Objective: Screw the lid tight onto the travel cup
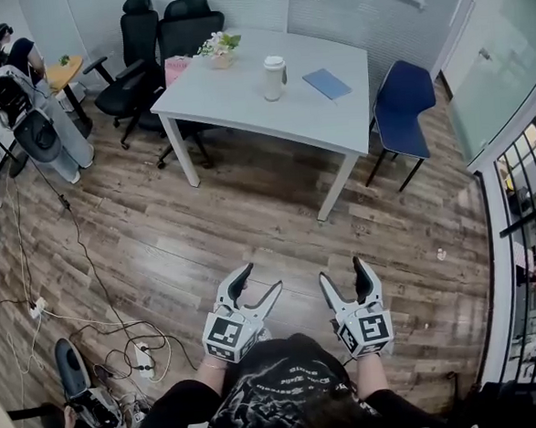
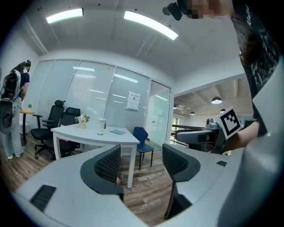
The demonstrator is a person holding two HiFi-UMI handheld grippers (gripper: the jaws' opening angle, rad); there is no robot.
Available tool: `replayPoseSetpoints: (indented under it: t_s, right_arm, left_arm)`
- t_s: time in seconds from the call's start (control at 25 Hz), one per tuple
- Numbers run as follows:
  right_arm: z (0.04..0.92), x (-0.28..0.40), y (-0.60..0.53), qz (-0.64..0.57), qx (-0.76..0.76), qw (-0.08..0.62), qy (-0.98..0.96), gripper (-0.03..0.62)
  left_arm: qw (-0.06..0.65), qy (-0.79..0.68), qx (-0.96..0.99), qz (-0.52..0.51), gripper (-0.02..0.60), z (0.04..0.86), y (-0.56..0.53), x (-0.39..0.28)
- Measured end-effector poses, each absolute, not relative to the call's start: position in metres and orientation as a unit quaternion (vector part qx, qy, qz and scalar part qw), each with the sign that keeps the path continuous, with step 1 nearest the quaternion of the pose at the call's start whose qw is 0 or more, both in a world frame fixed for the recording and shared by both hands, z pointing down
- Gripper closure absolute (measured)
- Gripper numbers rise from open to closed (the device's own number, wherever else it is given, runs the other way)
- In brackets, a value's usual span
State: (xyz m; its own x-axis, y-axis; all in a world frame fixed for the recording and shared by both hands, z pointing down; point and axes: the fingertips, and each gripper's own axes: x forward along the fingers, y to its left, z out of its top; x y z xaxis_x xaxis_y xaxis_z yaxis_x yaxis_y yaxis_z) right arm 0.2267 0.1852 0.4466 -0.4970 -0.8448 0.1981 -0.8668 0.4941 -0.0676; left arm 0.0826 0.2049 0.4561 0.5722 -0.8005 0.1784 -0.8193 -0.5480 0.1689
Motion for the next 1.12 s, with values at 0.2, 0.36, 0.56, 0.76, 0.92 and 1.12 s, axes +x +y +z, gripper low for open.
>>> replayPoseSetpoints:
  t_s: [0.2, 0.36, 0.56, 0.76, 0.92, 1.12]
  right_arm:
    - [0.450, 0.224, 0.190, 0.086, 0.501, 0.072, -0.858, 0.258]
    - [0.452, 0.221, 0.191, 0.090, 0.496, 0.070, -0.861, 0.258]
    - [0.456, 0.222, 0.179, 0.099, 0.485, 0.072, -0.866, 0.255]
    - [0.459, 0.215, 0.164, 0.092, 0.460, 0.073, -0.880, 0.266]
    - [0.451, 0.211, 0.147, 0.063, 0.446, 0.075, -0.890, 0.273]
    - [0.445, 0.205, 0.134, 0.049, 0.430, 0.081, -0.898, 0.270]
  left_arm:
    - [0.105, -0.463, 0.878, 0.064, 0.275, 0.463, 0.207, 0.080]
    - [0.114, -0.469, 0.873, 0.063, 0.275, 0.463, 0.210, 0.074]
    - [0.121, -0.481, 0.866, 0.070, 0.273, 0.465, 0.207, 0.068]
    - [0.128, -0.501, 0.854, 0.056, 0.274, 0.465, 0.196, 0.061]
    - [0.123, -0.528, 0.839, 0.044, 0.288, 0.460, 0.185, 0.056]
    - [0.124, -0.552, 0.824, 0.027, 0.288, 0.457, 0.180, 0.047]
